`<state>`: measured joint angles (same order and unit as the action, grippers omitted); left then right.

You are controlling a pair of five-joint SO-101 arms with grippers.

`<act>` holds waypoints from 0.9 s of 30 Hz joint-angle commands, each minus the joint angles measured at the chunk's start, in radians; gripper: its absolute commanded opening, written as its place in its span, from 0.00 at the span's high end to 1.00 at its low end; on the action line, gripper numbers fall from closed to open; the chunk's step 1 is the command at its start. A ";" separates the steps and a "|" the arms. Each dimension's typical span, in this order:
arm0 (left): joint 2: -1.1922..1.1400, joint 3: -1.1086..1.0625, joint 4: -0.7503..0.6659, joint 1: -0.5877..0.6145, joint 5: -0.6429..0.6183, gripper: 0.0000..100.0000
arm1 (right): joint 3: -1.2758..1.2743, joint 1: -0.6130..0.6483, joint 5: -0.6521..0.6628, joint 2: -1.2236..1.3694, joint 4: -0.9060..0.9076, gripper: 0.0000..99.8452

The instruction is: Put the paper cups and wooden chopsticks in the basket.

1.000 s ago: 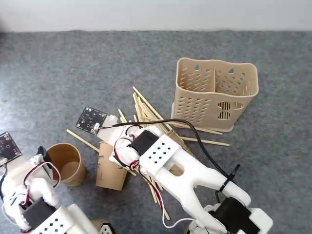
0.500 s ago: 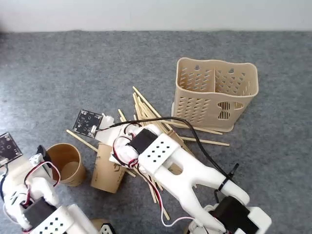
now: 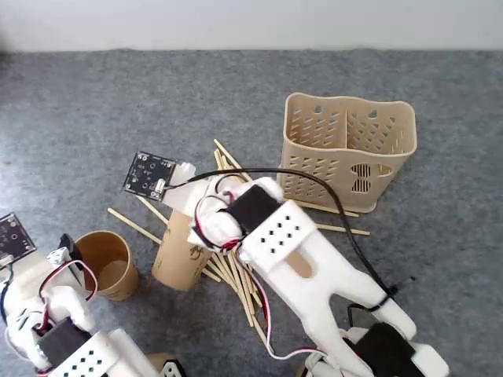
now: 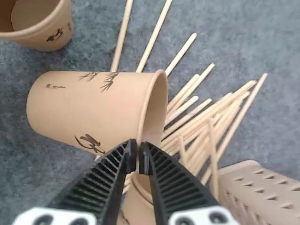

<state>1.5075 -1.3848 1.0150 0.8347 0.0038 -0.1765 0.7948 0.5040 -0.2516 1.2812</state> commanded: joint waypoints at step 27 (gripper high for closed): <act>0.009 0.008 -0.018 -0.005 -0.003 0.74 | -0.083 -0.220 0.413 -0.186 -0.232 0.99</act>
<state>1.5075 -1.3848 1.0150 0.8332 0.0038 -0.2025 0.5831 0.9060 -0.3099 1.0863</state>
